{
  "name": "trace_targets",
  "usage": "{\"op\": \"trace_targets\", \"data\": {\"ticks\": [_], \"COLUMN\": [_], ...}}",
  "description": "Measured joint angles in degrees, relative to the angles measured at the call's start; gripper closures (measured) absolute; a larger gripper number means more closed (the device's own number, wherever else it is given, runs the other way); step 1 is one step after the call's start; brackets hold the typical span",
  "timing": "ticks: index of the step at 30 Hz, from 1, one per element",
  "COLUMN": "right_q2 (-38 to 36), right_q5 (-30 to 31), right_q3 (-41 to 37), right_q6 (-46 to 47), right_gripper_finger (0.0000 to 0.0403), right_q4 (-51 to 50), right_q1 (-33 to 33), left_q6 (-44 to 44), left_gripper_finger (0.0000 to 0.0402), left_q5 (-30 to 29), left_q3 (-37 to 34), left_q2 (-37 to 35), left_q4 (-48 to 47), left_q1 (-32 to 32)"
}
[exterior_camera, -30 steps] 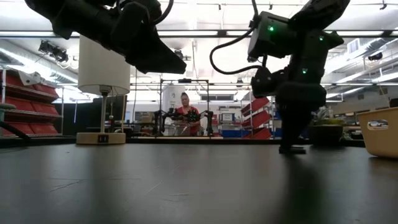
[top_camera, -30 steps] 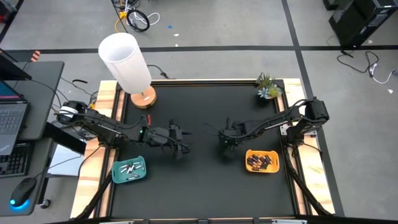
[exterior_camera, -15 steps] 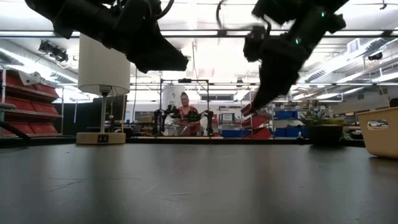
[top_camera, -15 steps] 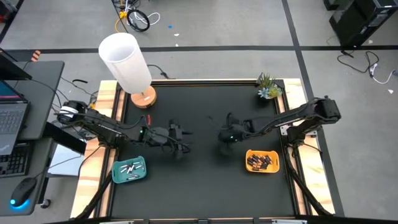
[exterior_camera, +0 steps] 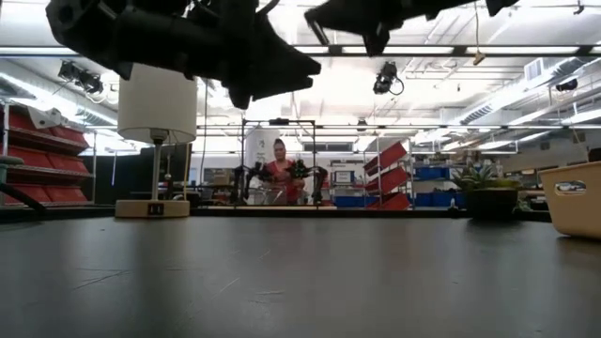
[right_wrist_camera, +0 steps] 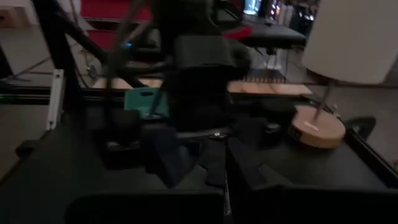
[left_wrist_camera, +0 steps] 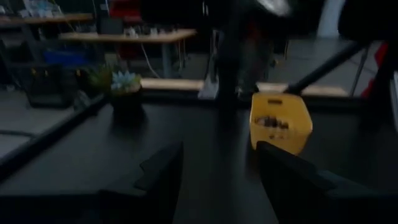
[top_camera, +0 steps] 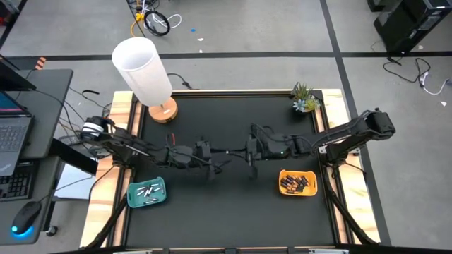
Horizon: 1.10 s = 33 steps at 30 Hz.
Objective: Sort batteries
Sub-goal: Put the silver battery into the green bin
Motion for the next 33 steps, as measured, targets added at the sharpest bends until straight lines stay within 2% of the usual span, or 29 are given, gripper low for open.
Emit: {"op": "trace_targets", "data": {"ticks": [7,10,16,20,25,30,33], "right_q2": [1.1,1.9,2.9,3.0,3.0,2.9,2.9], "right_q5": [2.1,4.8,4.9,4.6,5.2,5.3,5.4], "right_q3": [0.0,0.0,0.0,0.0,0.0,0.0,0.1], "right_q6": [-2.3,-3.6,-4.1,-3.5,-3.0,-1.2,0.1], "right_gripper_finger": [0.0403,0.0403,0.0403,0.0403,0.0403,0.0399,0.0381], "right_q4": [3.1,4.1,6.4,6.3,6.3,5.1,4.1], "right_q1": [2.3,2.7,2.7,2.7,3.0,3.0,3.0], "left_q6": [2.6,3.9,4.0,5.2,5.8,6.7,6.6], "left_gripper_finger": [0.0184,0.0184,0.0192,0.024,0.0359,0.0362,0.0362], "left_q5": [2.1,4.8,5.5,3.6,3.3,3.2,3.0], "left_q3": [0.0,0.1,0.3,0.3,0.3,0.3,0.3], "left_q2": [0.8,0.8,0.8,0.8,0.8,0.8,0.8], "left_q4": [9.3,11.1,11.8,12.2,12.2,11.9,11.2], "left_q1": [0.0,0.0,0.0,0.0,0.2,0.3,0.3]}}
